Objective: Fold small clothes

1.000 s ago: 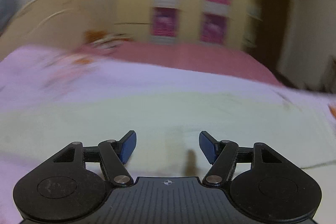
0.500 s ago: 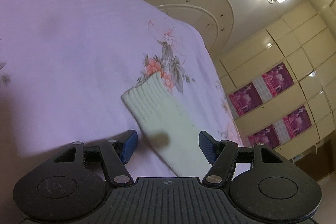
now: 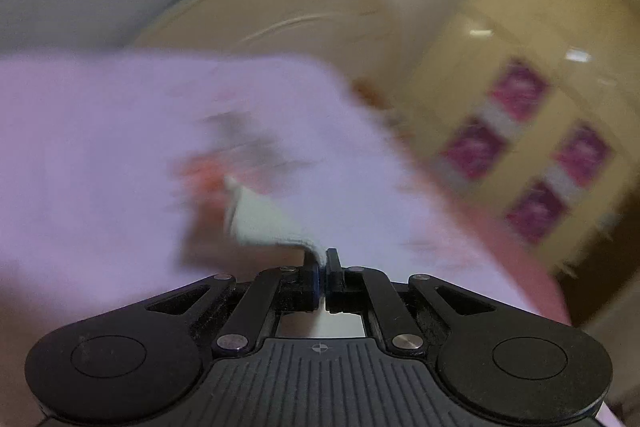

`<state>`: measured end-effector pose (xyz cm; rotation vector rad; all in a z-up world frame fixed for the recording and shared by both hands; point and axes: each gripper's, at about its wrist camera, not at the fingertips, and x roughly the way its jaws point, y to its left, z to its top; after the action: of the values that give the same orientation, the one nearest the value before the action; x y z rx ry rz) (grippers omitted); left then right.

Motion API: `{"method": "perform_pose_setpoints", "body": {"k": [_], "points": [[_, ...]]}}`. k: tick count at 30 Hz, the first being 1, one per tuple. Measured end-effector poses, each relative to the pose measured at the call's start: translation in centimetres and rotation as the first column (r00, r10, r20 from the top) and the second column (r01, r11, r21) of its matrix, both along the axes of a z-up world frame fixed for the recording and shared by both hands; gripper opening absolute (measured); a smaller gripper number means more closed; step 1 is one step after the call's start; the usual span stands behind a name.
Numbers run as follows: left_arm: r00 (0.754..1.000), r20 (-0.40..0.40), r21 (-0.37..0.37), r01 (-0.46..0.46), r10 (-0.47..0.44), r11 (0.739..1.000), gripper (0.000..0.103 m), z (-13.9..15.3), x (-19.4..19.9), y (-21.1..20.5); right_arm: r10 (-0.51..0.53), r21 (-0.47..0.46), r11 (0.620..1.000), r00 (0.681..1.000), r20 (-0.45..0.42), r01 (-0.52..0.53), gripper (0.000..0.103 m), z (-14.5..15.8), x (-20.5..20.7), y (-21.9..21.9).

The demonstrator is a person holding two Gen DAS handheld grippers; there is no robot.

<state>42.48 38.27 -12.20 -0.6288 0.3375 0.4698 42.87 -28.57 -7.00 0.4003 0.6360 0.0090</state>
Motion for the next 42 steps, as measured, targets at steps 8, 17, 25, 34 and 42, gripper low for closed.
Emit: {"method": "perform_pose_setpoints", "body": {"k": [8, 17, 25, 34, 42], "points": [[0.882, -0.017, 0.204, 0.463, -0.470, 0.862, 0.002, 3.8, 7.5, -21.3, -0.030, -0.010, 1.000, 1.000, -0.009, 0.030, 0.033, -0.5, -0.8, -1.3], [0.756, -0.180, 0.222, 0.655, -0.630, 0.722, 0.003, 1.0, 10.0, -36.0, -0.036, -0.021, 0.999, 0.999, 0.010, 0.036, 0.035, 0.2, -2.4, -2.4], [0.676, -0.285, 0.287, 0.737, -0.680, 0.612, 0.003, 2.1, 9.6, -42.1, -0.030, 0.002, 1.000, 1.000, 0.004, 0.030, 0.040, 0.0, -2.9, -2.4], [0.591, -0.310, 0.320, 0.802, -0.745, 0.504, 0.079, 1.8, 9.0, -44.2, 0.045, -0.004, 0.999, 0.999, 0.018, -0.045, 0.046, 1.6, -1.1, 0.0], [0.783, -0.244, 0.379, 0.619, -0.572, 0.688, 0.078, 5.0, 2.0, -34.5, 0.185, 0.061, 0.981, 0.983, 0.004, -0.185, 0.050, 0.4, 4.0, 4.3]]}}
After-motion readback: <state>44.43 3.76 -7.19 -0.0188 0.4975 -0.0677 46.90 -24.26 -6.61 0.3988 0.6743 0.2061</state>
